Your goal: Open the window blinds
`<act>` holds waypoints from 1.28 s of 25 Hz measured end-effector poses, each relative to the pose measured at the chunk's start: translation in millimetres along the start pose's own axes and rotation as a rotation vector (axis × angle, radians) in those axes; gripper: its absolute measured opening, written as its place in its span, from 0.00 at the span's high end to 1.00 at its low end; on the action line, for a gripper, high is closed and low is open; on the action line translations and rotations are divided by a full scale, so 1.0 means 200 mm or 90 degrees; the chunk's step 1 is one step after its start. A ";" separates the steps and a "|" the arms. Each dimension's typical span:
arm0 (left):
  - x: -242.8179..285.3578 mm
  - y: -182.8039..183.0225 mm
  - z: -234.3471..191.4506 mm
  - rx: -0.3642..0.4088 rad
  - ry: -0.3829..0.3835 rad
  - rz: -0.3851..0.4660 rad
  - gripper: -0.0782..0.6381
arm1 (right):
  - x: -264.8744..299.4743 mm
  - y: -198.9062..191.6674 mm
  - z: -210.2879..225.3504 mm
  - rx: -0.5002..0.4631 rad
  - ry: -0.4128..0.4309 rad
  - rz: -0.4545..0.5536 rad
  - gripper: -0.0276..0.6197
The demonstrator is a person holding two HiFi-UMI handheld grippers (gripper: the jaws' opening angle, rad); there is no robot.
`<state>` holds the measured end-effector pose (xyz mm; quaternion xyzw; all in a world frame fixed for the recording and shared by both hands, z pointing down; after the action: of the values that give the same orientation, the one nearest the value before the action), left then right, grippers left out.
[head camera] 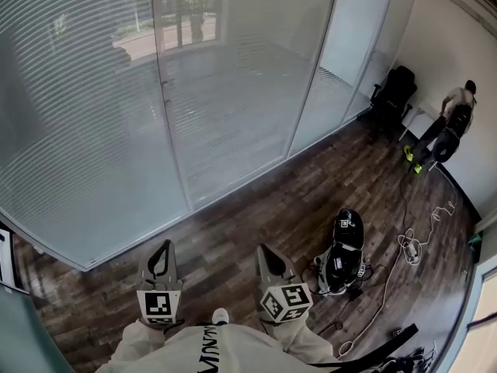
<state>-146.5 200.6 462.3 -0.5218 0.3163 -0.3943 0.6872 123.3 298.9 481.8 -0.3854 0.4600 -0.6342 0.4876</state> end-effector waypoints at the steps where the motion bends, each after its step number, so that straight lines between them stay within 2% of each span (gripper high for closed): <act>1: 0.03 -0.01 -0.02 0.000 0.000 0.000 0.89 | 0.04 0.00 0.01 0.000 -0.001 -0.001 0.96; 10: 0.19 -0.07 -0.14 -0.018 0.014 0.000 0.89 | 0.25 0.03 0.02 -0.012 0.004 -0.020 0.96; 16: 0.24 -0.06 -0.09 -0.039 0.006 0.011 0.89 | 0.27 0.03 0.04 -0.014 -0.003 -0.039 0.96; 19: 0.26 -0.06 -0.07 -0.034 0.001 0.006 0.89 | 0.29 0.03 0.06 -0.012 0.001 -0.045 0.96; 25: 0.34 -0.11 -0.09 -0.027 0.026 -0.016 0.89 | 0.41 0.01 0.15 -0.002 0.019 -0.051 0.96; 32: 0.60 -0.13 -0.09 -0.021 0.050 -0.026 0.89 | 0.67 0.04 0.34 0.012 0.048 -0.055 0.96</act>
<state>-108.4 83.5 479.0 -0.5237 0.3388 -0.4228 0.6574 159.2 153.2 498.9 -0.3762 0.4550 -0.6731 0.4454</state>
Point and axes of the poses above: the fingertips, and each gripper's own axes: x forward along the fingers, z to its right, y out of its top, the point moved 9 cm from there along -x, backward along the fingers, and after that the axes turned 8 degrees about y, right-handed, at the moved point
